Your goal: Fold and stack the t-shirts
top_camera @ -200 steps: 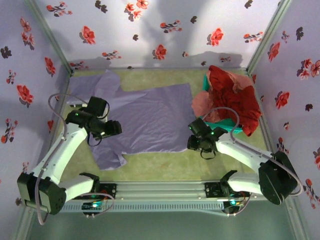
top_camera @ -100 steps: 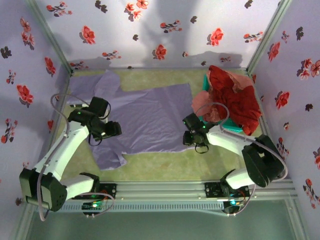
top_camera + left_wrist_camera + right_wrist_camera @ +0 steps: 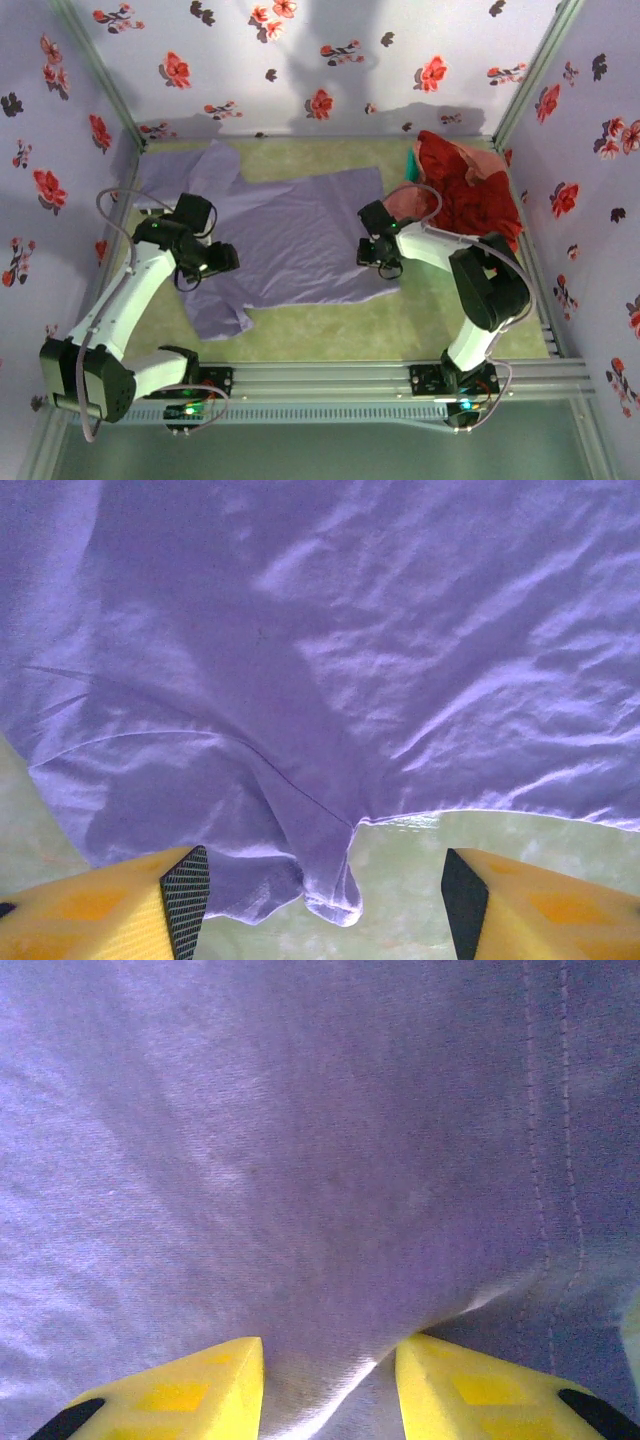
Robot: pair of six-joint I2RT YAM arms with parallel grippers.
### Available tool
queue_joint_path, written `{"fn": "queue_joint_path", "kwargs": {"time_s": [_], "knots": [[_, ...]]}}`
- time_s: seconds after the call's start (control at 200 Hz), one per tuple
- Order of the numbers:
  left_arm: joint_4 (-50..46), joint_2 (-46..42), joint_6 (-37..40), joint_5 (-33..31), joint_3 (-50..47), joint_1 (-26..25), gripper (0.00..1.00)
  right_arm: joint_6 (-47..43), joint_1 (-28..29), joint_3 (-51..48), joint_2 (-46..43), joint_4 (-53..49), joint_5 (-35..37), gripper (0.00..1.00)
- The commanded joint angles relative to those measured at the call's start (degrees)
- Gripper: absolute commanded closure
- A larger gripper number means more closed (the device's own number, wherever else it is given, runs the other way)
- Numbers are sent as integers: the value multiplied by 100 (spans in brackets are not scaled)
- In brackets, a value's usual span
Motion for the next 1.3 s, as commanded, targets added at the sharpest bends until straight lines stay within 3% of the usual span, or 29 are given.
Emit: {"fn": "queue_joint_path", "kwargs": {"time_s": [0.0, 0.215, 0.42, 0.63, 0.91, 1.025, 1.165, 1.295], "knots": [[-194, -170, 46, -77, -64, 82, 34, -39, 272, 105, -88, -505, 403, 58], [-194, -163, 72, -56, -21, 102, 34, 147, 457, 77, -688, -1179, 860, 53], [-108, -157, 24, -18, -94, 111, 34, 386, 452, -503, -852, -714, 365, 58], [-107, -181, 38, 19, -134, 108, 34, 184, 458, -113, -121, -498, 361, 58], [-164, -236, 63, 14, -136, 154, 34, -331, 372, 1405, 1358, -741, 247, 57], [-214, -274, 88, 14, -117, 177, 34, -460, 299, 1873, 1688, -912, 219, 51], [-298, -319, 132, 19, -90, 219, 34, -503, 306, 1933, 1326, -1031, 355, 48], [-308, -348, 151, 19, -90, 282, 34, -433, 315, 1703, 522, -1229, 524, 36]]}}
